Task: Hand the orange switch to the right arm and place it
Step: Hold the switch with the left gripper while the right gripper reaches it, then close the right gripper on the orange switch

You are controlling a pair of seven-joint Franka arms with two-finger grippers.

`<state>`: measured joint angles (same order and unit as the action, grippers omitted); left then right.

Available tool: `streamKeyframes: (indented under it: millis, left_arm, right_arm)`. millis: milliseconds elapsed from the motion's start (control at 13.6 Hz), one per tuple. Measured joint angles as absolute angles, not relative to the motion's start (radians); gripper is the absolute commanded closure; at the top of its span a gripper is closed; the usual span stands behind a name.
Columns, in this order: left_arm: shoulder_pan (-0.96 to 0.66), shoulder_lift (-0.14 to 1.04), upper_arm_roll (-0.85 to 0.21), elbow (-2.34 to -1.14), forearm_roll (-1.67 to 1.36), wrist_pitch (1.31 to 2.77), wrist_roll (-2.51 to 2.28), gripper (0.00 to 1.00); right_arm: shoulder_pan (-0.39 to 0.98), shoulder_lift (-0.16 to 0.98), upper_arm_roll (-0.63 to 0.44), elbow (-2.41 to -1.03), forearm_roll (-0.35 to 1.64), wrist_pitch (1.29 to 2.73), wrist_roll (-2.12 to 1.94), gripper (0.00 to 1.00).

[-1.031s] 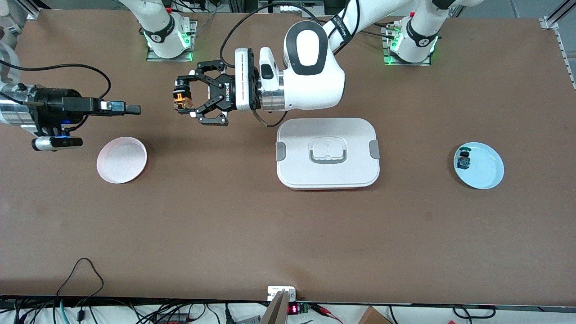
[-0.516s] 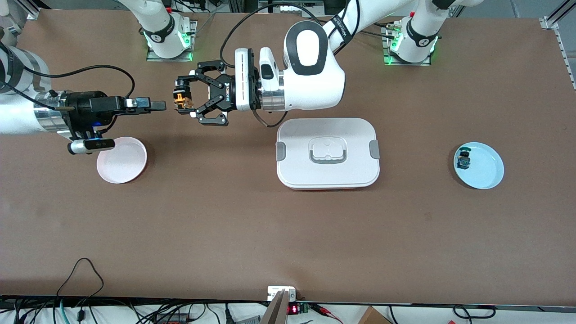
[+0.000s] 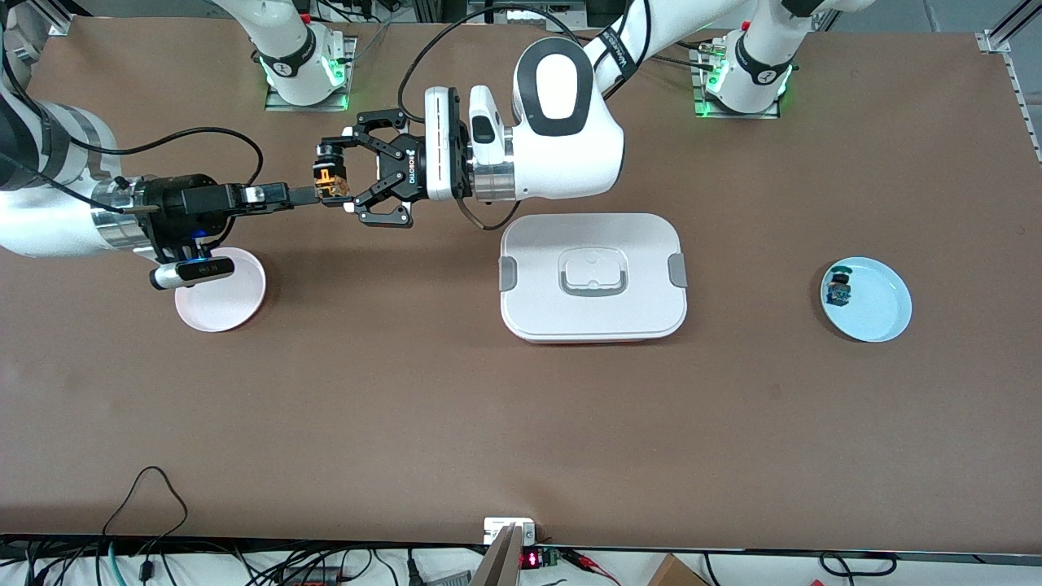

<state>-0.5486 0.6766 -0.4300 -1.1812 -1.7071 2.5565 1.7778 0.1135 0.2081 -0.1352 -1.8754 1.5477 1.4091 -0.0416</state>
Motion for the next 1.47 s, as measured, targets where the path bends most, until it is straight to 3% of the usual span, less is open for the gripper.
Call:
streamKeyframes:
  millis: [884,1031,1252,1399,1473]
  left_arm:
    - [-0.549,0.676,-0.428,-1.180,-1.707,2.557,1.778,1.00]
    - [-0.549,0.676,-0.428,-1.180,-1.707,2.557,1.778,1.00]
    - [-0.549,0.676,-0.428,-1.180,-1.707,2.557,1.778,1.00]
    - [-0.549,0.676,-0.427,-1.180,-1.707,2.557,1.778,1.00]
    - [-0.548,0.676,-0.428,-1.179,-1.707,2.558,1.776,1.00]
  right_arm:
    - [0.151,0.213,-0.135,-1.875,1.549,1.386,-0.043,0.04]
    - [0.154,0.213,-0.135,-1.875,1.549,1.386,-0.043,0.16]
    - [0.158,0.213,-0.135,-1.875,1.549,1.386,-0.047,0.48]
    - [0.158,0.213,-0.135,-1.875,1.549,1.382,-0.061,0.79]
    - [0.157,0.213,-0.137,-1.875,1.551,1.379,-0.067,0.85]
